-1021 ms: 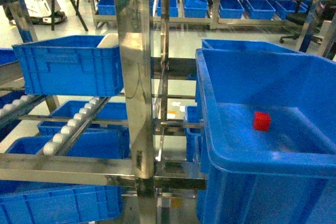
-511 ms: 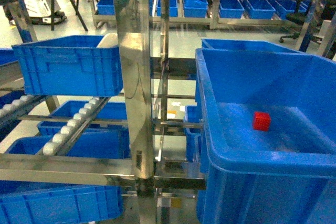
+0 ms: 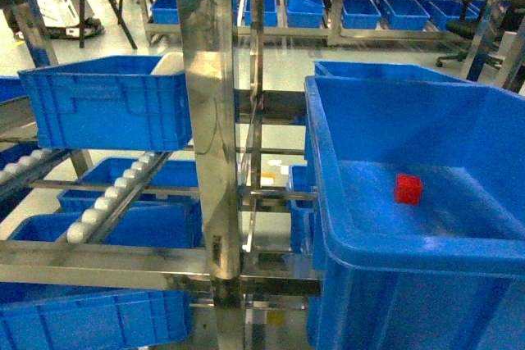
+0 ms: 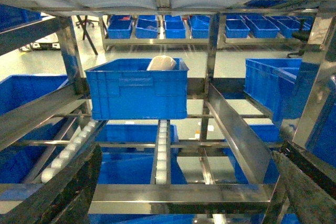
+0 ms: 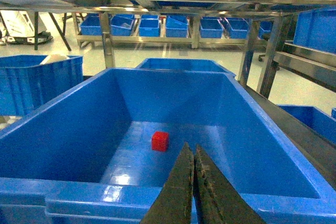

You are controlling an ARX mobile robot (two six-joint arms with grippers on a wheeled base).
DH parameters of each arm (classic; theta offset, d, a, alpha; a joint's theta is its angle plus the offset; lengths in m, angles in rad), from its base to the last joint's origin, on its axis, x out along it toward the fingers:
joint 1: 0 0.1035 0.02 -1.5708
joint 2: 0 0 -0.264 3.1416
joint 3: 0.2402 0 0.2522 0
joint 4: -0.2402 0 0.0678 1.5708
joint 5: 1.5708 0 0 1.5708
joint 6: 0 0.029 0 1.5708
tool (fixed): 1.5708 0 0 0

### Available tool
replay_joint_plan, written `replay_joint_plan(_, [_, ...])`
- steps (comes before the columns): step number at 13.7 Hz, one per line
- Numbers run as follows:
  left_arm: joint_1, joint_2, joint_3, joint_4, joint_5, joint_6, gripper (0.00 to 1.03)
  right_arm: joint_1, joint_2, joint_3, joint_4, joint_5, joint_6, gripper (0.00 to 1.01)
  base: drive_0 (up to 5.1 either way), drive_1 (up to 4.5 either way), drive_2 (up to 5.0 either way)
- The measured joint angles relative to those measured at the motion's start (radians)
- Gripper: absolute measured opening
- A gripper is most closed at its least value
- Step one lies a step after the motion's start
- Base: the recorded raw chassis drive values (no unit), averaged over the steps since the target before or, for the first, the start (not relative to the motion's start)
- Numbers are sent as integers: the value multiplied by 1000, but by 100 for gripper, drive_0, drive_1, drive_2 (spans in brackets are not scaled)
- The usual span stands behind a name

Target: Place magnetic block on left shelf second layer

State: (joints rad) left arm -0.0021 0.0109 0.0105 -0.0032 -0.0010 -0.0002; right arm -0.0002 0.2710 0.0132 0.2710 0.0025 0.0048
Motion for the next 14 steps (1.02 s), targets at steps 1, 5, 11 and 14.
replay_joint_plan(1, [0, 0, 0, 0, 0, 0, 98, 0, -24, 0, -19, 0, 0, 2, 0, 0, 0])
replay_joint_plan(5, [0, 0, 0, 0, 0, 0, 98, 0, -98, 0, -97, 0, 0, 2, 0, 0, 0])
replay_joint_plan(11, [0, 0, 0, 0, 0, 0, 98, 0, -266, 0, -275, -3, -2, 34, 0, 0, 0])
replay_joint_plan(14, [0, 0, 0, 0, 0, 0, 98, 0, -266, 0, -275, -3, -2, 60, 0, 0, 0])
